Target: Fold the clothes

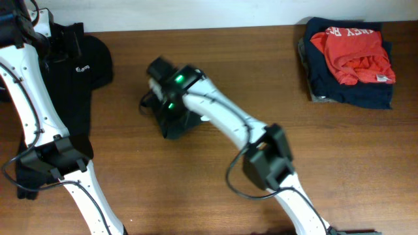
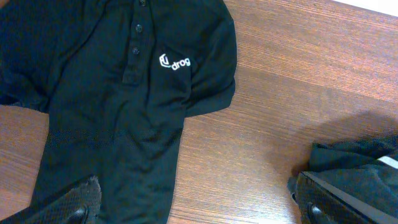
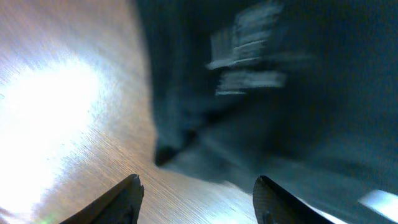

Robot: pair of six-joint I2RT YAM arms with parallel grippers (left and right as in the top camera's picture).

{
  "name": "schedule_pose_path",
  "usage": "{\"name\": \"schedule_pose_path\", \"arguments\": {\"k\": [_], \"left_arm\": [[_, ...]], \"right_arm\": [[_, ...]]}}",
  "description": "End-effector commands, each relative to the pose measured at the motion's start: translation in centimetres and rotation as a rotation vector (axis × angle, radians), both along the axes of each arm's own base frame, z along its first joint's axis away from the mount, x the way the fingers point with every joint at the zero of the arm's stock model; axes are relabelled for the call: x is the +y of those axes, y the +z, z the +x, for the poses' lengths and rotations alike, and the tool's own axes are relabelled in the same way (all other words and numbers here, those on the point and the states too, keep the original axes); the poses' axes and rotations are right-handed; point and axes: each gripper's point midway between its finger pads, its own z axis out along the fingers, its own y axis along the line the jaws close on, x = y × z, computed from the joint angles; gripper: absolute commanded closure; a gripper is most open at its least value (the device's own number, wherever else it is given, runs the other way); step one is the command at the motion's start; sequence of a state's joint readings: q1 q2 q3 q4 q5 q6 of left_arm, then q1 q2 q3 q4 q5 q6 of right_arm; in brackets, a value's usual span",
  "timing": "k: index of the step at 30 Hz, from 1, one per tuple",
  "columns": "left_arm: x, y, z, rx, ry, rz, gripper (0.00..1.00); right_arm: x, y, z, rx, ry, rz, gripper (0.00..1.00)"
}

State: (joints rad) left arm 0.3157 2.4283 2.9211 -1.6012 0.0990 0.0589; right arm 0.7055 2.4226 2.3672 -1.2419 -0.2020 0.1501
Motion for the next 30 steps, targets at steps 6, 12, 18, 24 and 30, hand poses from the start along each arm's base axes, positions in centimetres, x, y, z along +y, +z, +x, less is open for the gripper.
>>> {"name": "schedule_pose_path", "arguments": {"k": [6, 12, 18, 24, 30], "left_arm": [[-0.2, -0.4, 0.1, 0.004, 0.003, -0.018, 0.01], [-0.2, -1.1, 0.1, 0.025, 0.003, -0.025, 0.01], [-0.2, -2.5, 0.1, 0.060, 0.003, -0.036, 0.01], [-0.2, -3.5, 0.3, 0.076, 0.004, -0.042, 0.01], [0.0, -3.2, 0.8, 0.053, 0.003, -0.035, 0.01]], "right_arm": [[-7.6, 6.7, 6.6, -0.104, -0.210, 0.101, 0.85], [-8.7, 1.0, 7.7, 0.007, -0.231, 0.100, 0.96], [-6.9, -2.5, 5.4, 0.121, -0.186, 0.111, 0.96], [-7.9, -5.7, 3.7, 0.181, -0.139, 0.056, 0.96], [-12.1, -9.0, 3.2, 0.239, -0.065, -0.006, 0.96]]}}
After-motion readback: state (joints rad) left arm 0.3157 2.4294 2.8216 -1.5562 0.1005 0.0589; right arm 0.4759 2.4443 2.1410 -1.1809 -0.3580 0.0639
